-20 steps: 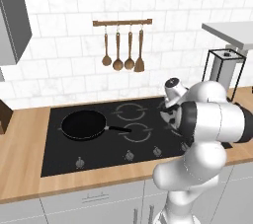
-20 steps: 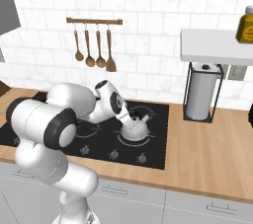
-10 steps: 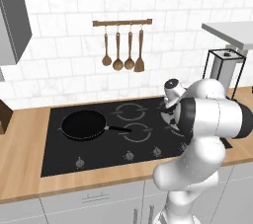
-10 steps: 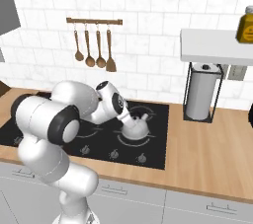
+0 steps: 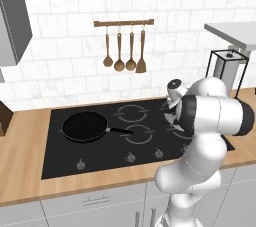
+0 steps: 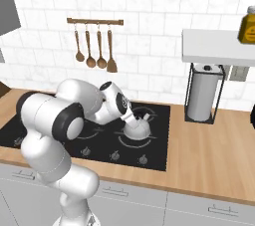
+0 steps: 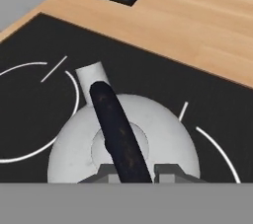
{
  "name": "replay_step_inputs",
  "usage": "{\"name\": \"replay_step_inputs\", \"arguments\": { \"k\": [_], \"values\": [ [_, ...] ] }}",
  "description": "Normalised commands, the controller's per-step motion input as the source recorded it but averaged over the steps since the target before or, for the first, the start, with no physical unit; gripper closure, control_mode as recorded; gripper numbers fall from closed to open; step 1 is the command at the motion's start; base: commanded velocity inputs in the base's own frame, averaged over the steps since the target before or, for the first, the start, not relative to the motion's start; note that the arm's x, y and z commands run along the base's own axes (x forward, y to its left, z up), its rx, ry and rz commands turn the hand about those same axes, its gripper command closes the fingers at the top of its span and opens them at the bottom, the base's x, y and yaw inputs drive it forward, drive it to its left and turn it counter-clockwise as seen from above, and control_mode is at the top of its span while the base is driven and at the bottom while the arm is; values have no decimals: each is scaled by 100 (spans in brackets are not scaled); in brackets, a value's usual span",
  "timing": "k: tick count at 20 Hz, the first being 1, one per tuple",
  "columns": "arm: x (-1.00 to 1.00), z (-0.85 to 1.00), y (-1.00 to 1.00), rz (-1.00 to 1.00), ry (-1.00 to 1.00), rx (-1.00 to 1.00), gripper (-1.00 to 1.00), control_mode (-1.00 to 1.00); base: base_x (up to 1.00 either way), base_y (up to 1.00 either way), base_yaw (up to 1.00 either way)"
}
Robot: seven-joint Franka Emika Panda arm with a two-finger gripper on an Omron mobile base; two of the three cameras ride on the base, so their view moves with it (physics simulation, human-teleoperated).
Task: Pick the kettle from the counter and place it on a stove burner. Then turn the burner on.
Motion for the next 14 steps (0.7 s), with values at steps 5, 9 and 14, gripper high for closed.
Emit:
{"name": "replay_step_inputs", "arguments": {
  "k": [5,9,14],
  "values": [
    [0,-27,0,0,5,0,100,-100,0,0,0],
    [0,-3,0,0,4,0,-100,-100,0,0,0],
    [-41,0,0,0,0,0,-100,-100,0,0,0]
  ]
}}
